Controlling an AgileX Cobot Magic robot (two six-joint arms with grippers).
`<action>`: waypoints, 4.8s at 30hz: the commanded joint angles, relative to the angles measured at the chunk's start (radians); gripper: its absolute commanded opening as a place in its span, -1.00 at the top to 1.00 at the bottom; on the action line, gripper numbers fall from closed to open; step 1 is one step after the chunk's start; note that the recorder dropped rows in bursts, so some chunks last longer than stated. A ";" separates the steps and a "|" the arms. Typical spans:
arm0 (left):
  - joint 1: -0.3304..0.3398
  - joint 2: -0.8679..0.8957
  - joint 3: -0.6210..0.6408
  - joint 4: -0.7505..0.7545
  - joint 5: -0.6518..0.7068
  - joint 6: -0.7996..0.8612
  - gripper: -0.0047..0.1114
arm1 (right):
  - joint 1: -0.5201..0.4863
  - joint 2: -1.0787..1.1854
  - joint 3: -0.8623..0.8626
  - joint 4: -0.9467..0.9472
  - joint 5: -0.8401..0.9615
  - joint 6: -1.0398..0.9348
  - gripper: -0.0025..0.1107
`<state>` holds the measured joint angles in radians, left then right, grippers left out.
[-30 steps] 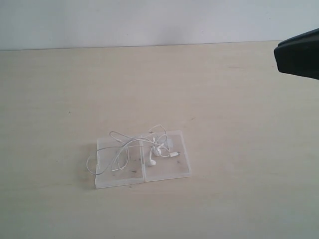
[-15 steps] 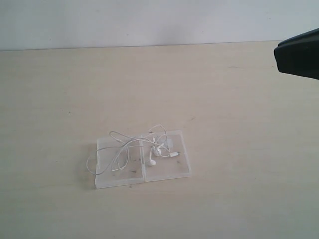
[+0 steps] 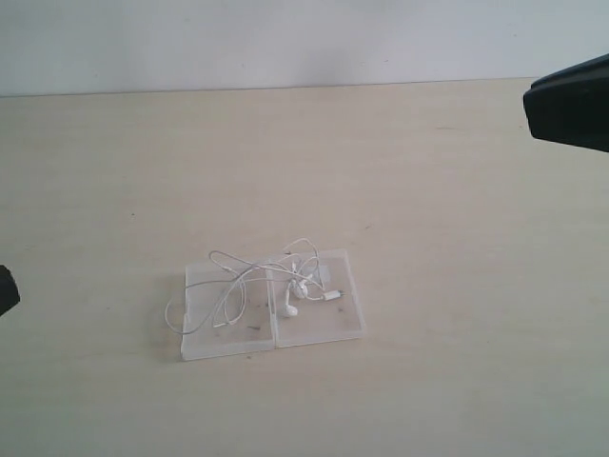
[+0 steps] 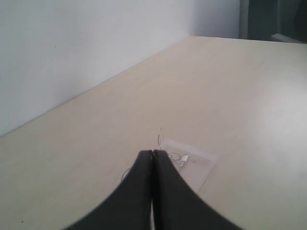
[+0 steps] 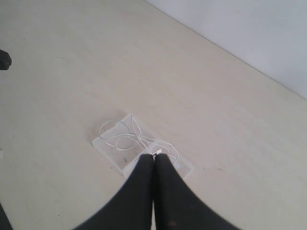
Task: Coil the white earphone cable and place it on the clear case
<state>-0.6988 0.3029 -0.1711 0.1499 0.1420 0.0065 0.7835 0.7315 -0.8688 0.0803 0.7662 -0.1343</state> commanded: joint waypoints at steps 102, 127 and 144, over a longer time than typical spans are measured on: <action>0.839 -0.290 0.171 0.128 0.200 -0.250 0.92 | -0.557 -0.562 0.294 0.094 -0.347 -0.028 0.96; 0.839 -0.290 0.171 0.128 0.211 -0.250 0.92 | -0.715 -0.732 0.556 0.025 -0.456 -0.009 0.96; 0.839 -0.290 0.171 0.128 0.213 -0.250 0.92 | -0.736 -0.732 0.869 -0.127 -0.608 0.210 0.96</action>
<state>0.1362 0.0178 -0.0027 0.2780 0.3502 -0.2428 0.0523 0.0050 -0.0052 -0.0287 0.1685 0.0679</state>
